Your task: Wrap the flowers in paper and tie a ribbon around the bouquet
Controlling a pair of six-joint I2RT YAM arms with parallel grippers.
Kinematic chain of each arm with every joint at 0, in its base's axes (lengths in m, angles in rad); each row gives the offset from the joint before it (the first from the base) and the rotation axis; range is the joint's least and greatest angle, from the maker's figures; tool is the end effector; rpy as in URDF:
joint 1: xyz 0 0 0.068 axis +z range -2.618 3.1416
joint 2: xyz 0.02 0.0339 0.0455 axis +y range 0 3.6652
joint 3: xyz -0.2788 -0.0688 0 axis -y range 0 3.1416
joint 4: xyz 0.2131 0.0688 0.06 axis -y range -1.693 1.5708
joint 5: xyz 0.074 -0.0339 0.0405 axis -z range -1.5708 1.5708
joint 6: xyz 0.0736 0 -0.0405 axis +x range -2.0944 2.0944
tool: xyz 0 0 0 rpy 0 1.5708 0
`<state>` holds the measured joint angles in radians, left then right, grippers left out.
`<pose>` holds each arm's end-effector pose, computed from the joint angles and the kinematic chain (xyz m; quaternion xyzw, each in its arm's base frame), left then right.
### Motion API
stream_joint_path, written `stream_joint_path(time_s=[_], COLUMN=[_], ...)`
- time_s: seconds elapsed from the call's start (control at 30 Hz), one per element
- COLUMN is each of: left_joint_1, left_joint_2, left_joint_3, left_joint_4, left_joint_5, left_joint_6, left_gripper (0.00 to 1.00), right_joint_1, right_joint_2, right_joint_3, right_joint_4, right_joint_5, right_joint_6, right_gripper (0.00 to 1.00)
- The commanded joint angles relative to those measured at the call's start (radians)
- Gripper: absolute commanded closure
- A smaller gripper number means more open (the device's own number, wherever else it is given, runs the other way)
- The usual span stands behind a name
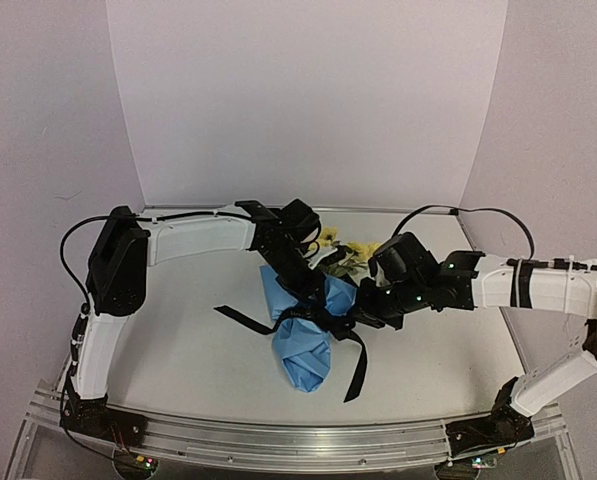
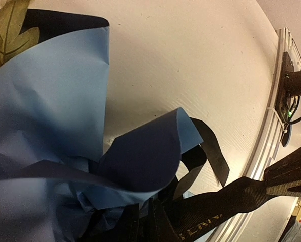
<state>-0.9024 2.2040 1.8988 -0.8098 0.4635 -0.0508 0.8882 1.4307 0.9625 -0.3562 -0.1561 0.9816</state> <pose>0.2641 -0.3875 0.2059 0.4389 0.8420 -0.2997 0.0927 0.1791 0.2384 0.2392 0.0149 0.9286 0.3356 0.1575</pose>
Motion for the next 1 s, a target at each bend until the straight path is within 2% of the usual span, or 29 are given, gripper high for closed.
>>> stream_joint_path(time_s=[0.0, 0.5, 0.97], left_joint_1=[-0.009, -0.024, -0.035], left_joint_2=[-0.033, -0.011, 0.011], left_joint_3=[0.025, 0.046, 0.02], left_joint_4=[-0.021, -0.097, -0.107], left_joint_5=[0.052, 0.18, 0.181], left_joint_6=[0.036, 0.123, 0.129], left_gripper=[0.91, 0.8, 0.91], right_joint_1=[0.009, 0.021, 0.03], right_joint_2=[-0.041, -0.028, 0.033], right_joint_3=[-0.008, -0.013, -0.014], right_joint_4=[0.03, 0.03, 0.029], right_joint_5=[0.034, 0.021, 0.014], right_joint_6=[0.009, 0.011, 0.006], right_gripper=[1.0, 1.0, 1.0])
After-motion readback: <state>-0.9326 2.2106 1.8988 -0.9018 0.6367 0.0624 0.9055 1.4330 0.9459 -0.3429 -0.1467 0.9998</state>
